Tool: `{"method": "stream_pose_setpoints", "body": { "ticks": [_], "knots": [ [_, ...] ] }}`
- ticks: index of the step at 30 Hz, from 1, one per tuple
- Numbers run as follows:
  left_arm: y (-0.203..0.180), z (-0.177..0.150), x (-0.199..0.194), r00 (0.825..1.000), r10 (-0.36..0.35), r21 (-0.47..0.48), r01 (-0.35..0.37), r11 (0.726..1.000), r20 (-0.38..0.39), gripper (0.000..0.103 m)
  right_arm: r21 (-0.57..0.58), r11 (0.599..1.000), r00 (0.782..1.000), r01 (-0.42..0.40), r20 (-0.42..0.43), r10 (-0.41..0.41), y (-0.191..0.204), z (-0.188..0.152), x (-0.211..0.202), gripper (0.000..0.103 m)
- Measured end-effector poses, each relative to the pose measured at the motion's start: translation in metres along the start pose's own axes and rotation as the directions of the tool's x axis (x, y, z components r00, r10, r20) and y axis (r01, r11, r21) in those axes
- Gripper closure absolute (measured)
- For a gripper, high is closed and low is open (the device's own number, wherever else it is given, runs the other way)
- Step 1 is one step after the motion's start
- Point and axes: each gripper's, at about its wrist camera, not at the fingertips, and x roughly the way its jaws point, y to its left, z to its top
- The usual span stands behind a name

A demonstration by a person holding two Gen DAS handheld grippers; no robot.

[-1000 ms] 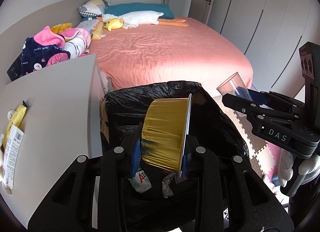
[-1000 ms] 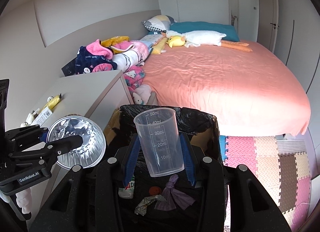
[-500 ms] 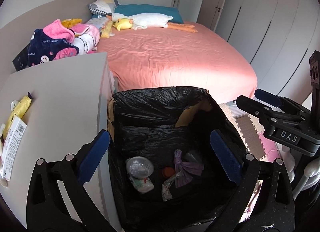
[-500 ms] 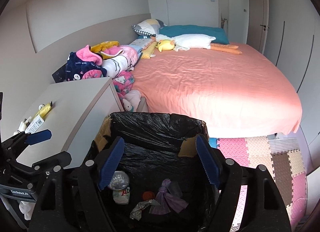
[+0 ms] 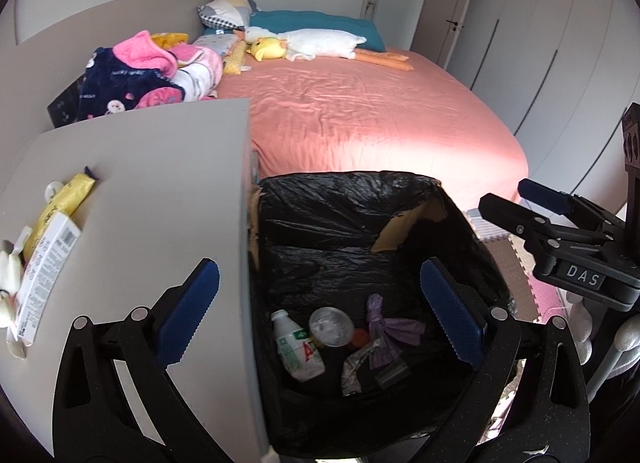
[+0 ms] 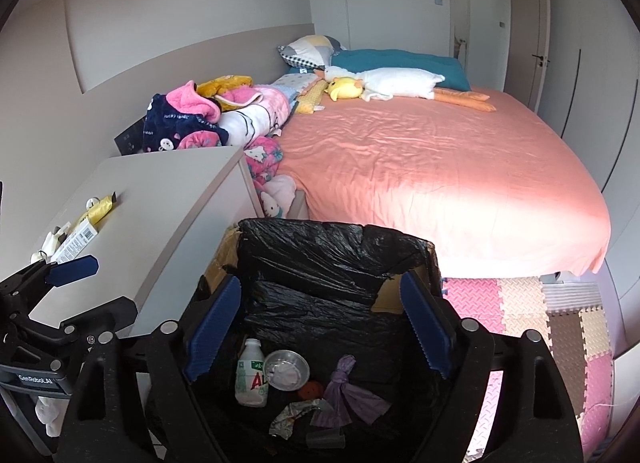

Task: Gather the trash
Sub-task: 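Move the left gripper to the white plush toy and close on it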

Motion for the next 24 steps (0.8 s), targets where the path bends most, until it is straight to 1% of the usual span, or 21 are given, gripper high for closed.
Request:
{"method": "stream_pose_setpoints", "body": {
  "ticks": [4,10,14,18,24],
  "knots": [
    [0.017,-0.006,-0.008,0.999,0.034,-0.022,-0.034,0.999,0.01,0.006,-0.013,0.999,0.999,-0.039,-0.002,0.039,0.017,0.003,0.005,0.018],
    [0.045,-0.013,-0.022,0.996,0.086,-0.062,-0.084,0.995,0.026,0.006,-0.05,0.996,0.997,-0.074,-0.005,0.074,0.048,0.006,0.012,0.018],
    [0.063,-0.016,-0.032,0.991,0.126,-0.082,-0.123,0.989,0.038,0.006,-0.063,0.993,0.995,-0.098,-0.008,0.098,0.066,0.007,0.016,0.018],
    [0.084,-0.021,-0.04,0.987,0.16,-0.11,-0.156,0.982,0.033,0.006,-0.076,0.99,0.993,-0.122,-0.011,0.121,0.083,0.008,0.021,0.018],
    [0.112,-0.03,-0.054,0.979,0.202,-0.148,-0.193,0.97,0.043,0.006,-0.085,0.982,0.986,-0.167,-0.024,0.166,0.113,0.011,0.028,0.018]
  ]
}}
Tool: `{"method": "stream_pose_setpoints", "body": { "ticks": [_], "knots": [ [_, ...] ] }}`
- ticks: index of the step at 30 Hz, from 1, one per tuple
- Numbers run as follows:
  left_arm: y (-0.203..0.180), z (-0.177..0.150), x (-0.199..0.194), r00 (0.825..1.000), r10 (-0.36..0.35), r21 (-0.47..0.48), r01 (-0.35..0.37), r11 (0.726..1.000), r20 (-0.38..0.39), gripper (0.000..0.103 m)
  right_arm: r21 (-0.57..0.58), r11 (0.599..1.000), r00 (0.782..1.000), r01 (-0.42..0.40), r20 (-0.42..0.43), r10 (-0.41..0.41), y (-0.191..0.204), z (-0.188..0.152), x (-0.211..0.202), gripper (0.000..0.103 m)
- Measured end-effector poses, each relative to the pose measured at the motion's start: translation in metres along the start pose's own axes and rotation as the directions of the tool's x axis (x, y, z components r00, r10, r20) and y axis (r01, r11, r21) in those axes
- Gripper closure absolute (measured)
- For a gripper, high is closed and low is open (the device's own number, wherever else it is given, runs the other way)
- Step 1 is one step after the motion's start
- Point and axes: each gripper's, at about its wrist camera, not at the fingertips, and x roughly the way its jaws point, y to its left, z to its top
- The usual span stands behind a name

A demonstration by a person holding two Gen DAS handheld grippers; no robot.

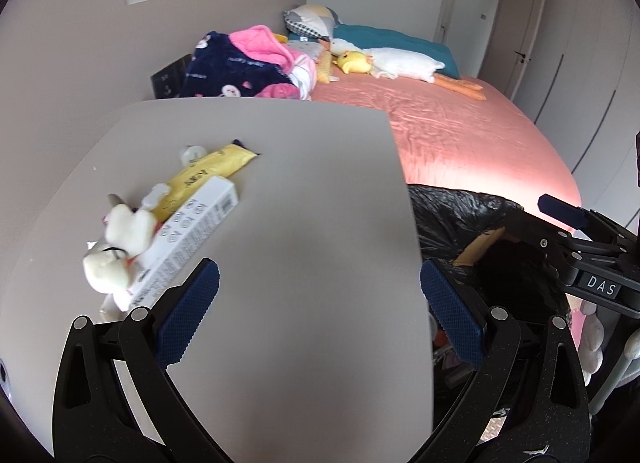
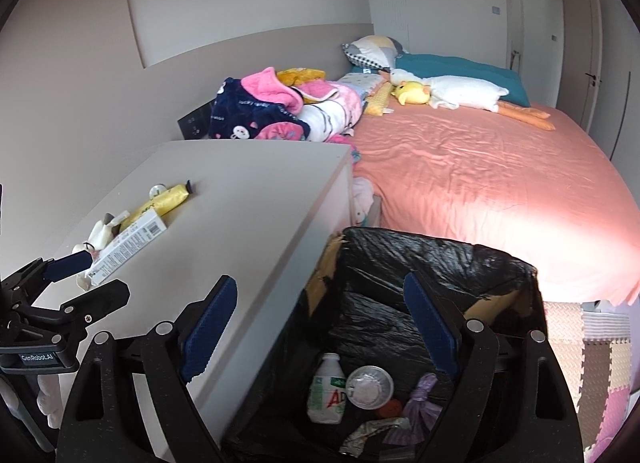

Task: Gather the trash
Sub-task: 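Move the left gripper to the white plush toy and close on it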

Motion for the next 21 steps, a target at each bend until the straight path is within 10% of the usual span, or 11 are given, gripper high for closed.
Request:
{"method": "stream_pose_setpoints", "body": {
  "ticks": [21],
  "knots": [
    [0.102,-0.004,-0.011,0.99,0.139,-0.105,-0.136,0.985,0.03,0.006,0.001,0.996,0.995,-0.087,-0.047,0.087,0.089,0.016,0.042,0.016]
  ]
}}
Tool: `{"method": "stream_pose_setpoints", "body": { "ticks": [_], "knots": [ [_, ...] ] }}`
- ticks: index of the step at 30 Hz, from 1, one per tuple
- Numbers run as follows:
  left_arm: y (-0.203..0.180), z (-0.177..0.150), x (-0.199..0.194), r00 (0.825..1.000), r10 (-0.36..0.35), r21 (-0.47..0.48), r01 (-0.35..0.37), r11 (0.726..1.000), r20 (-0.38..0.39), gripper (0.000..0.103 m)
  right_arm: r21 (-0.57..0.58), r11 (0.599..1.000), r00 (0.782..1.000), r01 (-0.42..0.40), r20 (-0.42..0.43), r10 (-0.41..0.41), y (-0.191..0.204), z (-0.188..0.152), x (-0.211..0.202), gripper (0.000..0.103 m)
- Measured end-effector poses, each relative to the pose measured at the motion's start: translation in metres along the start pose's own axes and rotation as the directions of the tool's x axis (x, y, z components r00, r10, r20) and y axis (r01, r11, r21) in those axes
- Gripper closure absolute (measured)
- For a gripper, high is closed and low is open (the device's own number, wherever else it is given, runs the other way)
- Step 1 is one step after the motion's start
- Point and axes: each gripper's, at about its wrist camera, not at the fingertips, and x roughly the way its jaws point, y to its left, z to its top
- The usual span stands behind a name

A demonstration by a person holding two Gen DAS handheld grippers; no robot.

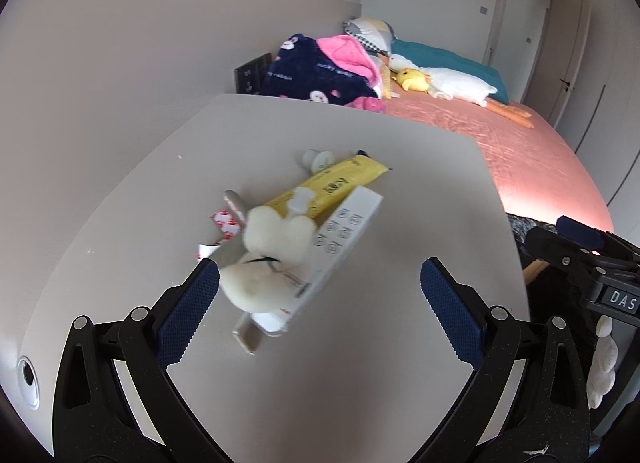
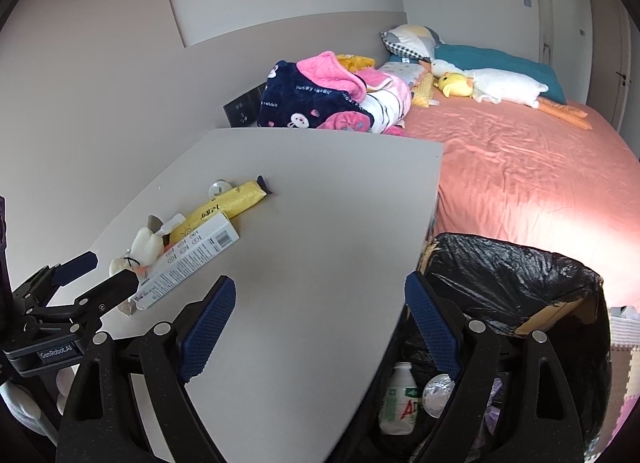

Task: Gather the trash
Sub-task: 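Move the left gripper to the white plush toy and close on it, then lift the plush toy with the left gripper while the right grasps the white thermometer box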

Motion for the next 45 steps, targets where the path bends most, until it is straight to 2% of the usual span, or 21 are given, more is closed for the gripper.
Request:
{"method": "stream_pose_setpoints", "body": {
  "ticks": [4,7,11,18,22,24,26,32,41,45],
  "knots": [
    [0.016,0.0,0.007,0.999,0.036,-0.009,-0.036,0.999,-0.004,0.007,0.036,0.999,1.0,0.0,-0.009,0.0,0.005,0.001,0.007,0.016],
    [0.022,0.0,0.016,0.998,0.064,0.006,-0.064,0.998,-0.012,0.014,0.049,0.999,1.0,-0.005,-0.03,0.006,0.008,0.001,0.014,0.016],
    [0.03,0.0,0.026,0.996,0.082,0.011,-0.082,0.997,-0.03,0.031,0.059,0.998,0.999,-0.004,-0.051,0.007,0.012,-0.001,0.022,0.016],
    [0.035,-0.001,0.036,0.996,0.073,0.019,-0.072,0.997,-0.05,0.039,0.067,0.998,0.997,-0.005,-0.078,0.01,0.024,0.0,0.032,0.016],
    [0.036,-0.001,0.038,0.996,0.08,0.017,-0.08,0.997,-0.036,0.055,0.06,0.998,0.997,-0.003,-0.083,0.008,0.033,0.001,0.036,0.016],
    [0.038,-0.001,0.037,0.996,0.078,0.009,-0.078,0.997,-0.033,0.058,0.052,0.999,0.996,-0.004,-0.084,0.008,0.038,0.001,0.038,0.016],
    [0.042,0.0,0.036,0.997,0.066,-0.009,-0.066,0.998,-0.029,0.069,0.048,0.999,0.996,-0.006,-0.087,0.01,0.044,0.001,0.04,0.016],
    [0.055,0.004,0.027,0.998,0.065,-0.059,-0.065,0.996,-0.001,0.073,0.031,0.999,0.995,-0.015,-0.101,0.018,0.064,0.002,0.052,0.016],
    [0.085,0.011,0.005,0.993,0.107,-0.128,-0.102,0.987,0.039,0.073,-0.002,1.0,0.99,-0.018,-0.14,0.017,0.102,0.001,0.075,0.016],
    [0.093,0.012,-0.002,0.992,0.113,-0.146,-0.104,0.984,0.051,0.073,0.018,1.0,0.986,-0.008,-0.169,0.011,0.116,0.0,0.088,0.016]
  ]
}}
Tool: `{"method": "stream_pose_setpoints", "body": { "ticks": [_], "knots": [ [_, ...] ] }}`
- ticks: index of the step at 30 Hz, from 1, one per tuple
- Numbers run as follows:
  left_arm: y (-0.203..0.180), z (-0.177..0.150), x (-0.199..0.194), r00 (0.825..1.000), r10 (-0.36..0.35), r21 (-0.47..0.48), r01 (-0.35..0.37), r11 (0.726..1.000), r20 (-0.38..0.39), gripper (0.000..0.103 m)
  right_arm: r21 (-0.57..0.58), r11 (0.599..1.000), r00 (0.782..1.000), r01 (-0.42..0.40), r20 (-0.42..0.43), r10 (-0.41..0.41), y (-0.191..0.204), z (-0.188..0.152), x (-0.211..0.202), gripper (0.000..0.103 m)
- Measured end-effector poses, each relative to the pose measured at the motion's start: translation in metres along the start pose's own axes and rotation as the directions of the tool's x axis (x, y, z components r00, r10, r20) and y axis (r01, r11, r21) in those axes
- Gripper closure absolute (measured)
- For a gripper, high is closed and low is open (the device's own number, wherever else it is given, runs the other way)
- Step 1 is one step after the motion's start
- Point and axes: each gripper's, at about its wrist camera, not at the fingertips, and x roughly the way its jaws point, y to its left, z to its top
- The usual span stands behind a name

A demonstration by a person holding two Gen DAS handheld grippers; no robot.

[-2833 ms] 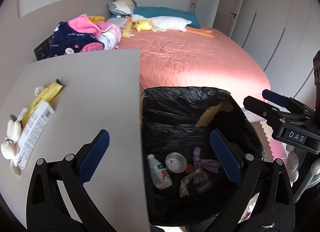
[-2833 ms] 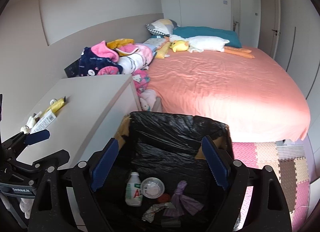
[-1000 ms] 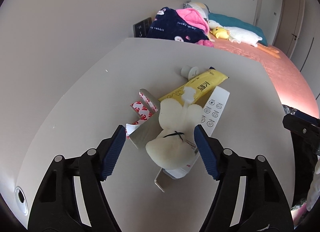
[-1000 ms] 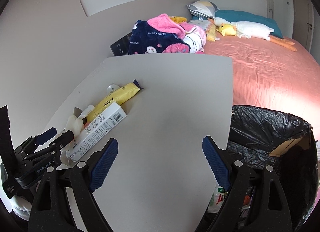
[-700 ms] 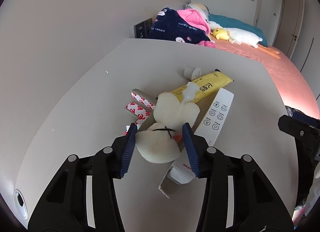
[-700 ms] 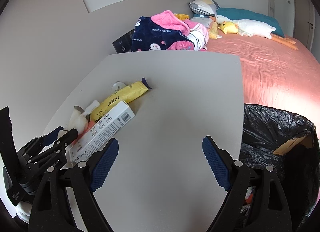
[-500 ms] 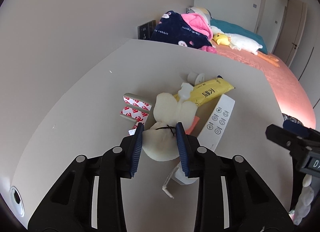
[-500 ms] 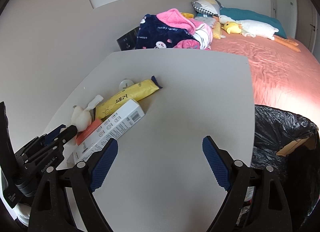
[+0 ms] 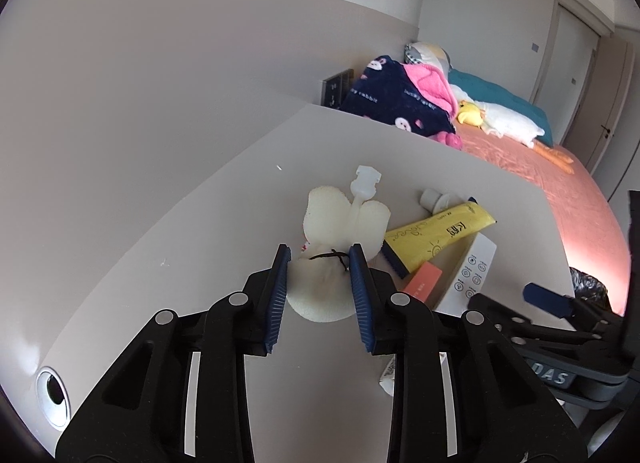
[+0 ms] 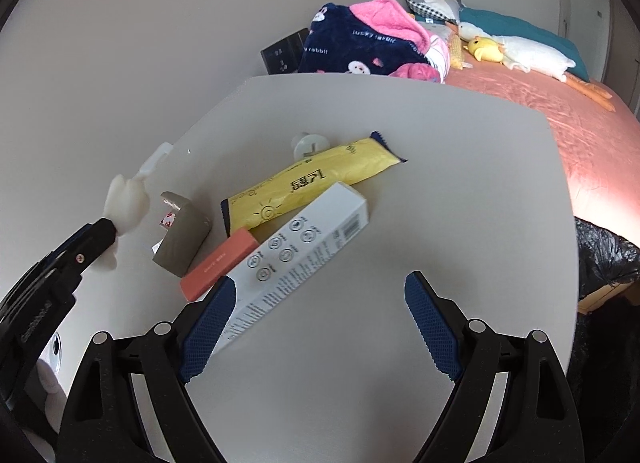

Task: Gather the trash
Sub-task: 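Lift the plush toy with the left gripper while the right grasps the white thermometer box, then carry the plush toy and thermometer box over the bin and open both grippers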

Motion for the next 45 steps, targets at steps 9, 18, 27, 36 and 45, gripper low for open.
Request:
{"method": "stream_pose_setpoints", "body": {
  "ticks": [9,18,27,36,45],
  "knots": [
    [0.007,0.004,-0.009,1.0,-0.002,-0.013,0.002,1.0,0.02,0.073,0.077,0.996,0.999,0.046,0.018,-0.047,0.01,0.005,0.011,0.036],
    [0.006,0.005,-0.011,1.0,-0.007,-0.014,0.007,1.0,0.023,0.073,0.11,0.992,0.998,0.056,-0.047,-0.051,0.01,0.005,0.021,0.045],
    [0.003,0.005,-0.015,0.999,-0.017,-0.019,0.018,1.0,0.039,0.073,0.061,0.998,0.998,0.025,-0.051,-0.022,-0.002,0.001,0.016,0.075],
    [-0.013,0.005,-0.02,0.995,-0.081,-0.022,0.083,0.996,0.049,0.073,0.04,0.999,0.999,-0.033,-0.004,0.033,-0.026,-0.003,-0.012,0.075],
    [-0.042,-0.003,-0.026,0.992,-0.116,0.01,0.116,0.993,0.041,0.073,0.063,0.997,0.998,-0.033,0.049,0.03,-0.052,-0.004,-0.042,0.075]
  ]
}}
